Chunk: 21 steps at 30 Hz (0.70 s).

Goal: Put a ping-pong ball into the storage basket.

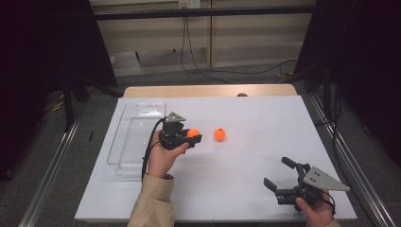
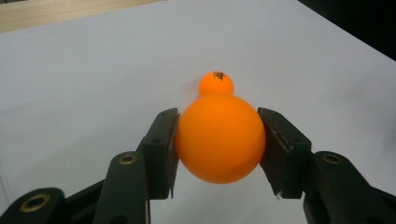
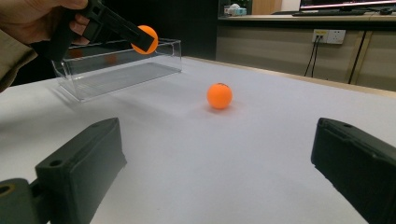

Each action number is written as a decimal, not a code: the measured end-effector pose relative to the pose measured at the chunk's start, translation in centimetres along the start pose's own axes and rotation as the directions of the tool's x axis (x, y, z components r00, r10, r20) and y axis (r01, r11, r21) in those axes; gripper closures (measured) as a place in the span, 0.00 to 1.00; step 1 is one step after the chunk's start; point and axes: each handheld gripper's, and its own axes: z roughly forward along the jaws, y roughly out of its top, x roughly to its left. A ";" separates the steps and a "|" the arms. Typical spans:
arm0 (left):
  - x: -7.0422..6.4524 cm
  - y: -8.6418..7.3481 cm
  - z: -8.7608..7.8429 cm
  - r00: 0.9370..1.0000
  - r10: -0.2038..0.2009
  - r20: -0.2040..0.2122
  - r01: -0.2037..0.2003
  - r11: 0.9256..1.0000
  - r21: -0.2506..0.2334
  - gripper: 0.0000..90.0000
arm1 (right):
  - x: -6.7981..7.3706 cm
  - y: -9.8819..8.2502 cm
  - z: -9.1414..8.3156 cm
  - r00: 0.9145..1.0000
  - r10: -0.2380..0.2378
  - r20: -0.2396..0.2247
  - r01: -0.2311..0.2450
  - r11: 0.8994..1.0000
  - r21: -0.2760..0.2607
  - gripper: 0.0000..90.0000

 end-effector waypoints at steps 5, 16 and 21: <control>0.2 0.0 -0.3 1.000 -0.009 -0.004 0.009 1.000 0.003 0.57 | 0.0 0.0 0.0 1.000 -0.001 -0.001 0.001 1.000 -0.001 0.02; 0.6 0.0 -0.9 0.999 -0.020 -0.027 0.020 1.000 0.001 0.57 | 0.0 0.0 -0.1 1.000 0.000 -0.003 0.000 1.000 -0.001 0.02; 0.9 0.0 -1.3 0.999 -0.029 -0.024 0.029 1.000 0.000 0.57 | -0.1 0.0 -0.1 1.000 0.000 -0.001 0.000 1.000 -0.002 0.02</control>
